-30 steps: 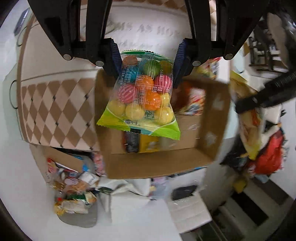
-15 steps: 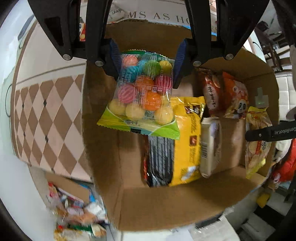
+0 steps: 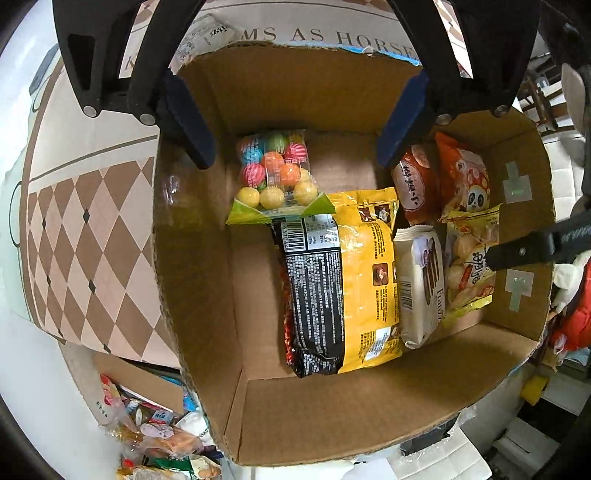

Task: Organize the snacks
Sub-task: 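Carry the candy bag and egg-biscuit bag into the box and open both tools, then withdraw both tools from the box back over the remaining snacks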

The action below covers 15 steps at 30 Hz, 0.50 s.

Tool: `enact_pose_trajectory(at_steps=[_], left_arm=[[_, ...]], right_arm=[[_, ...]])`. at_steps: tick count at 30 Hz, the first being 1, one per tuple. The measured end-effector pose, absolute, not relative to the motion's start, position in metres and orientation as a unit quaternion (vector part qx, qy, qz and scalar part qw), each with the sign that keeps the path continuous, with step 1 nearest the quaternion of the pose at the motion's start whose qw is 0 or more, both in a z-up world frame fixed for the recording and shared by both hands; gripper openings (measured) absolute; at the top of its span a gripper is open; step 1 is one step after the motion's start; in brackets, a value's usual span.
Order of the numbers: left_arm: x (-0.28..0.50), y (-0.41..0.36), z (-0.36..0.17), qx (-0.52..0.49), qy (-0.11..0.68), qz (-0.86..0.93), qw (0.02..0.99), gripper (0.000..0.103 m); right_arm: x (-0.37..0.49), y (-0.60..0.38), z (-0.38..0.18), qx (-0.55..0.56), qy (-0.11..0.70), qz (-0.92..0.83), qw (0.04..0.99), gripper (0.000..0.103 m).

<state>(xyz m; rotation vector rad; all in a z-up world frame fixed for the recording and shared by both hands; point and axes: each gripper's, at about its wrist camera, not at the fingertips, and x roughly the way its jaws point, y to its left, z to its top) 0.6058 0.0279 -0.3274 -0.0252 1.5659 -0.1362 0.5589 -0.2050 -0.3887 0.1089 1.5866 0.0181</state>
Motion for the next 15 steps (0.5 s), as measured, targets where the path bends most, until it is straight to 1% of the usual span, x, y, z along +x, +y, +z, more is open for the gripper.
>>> enact_pose_trajectory(at_steps=[4,15], left_arm=[[0.590,0.032,-0.304,-0.009,0.678,-0.054,0.733,0.088],[0.519,0.053,-0.244,-0.034,0.607,-0.044,0.792,0.088]], right_arm=[[0.553,-0.198,-0.378,0.047,0.700,0.008,0.713,0.092],[0.511,-0.182,-0.313,0.033,0.633,0.003,0.774,0.092]])
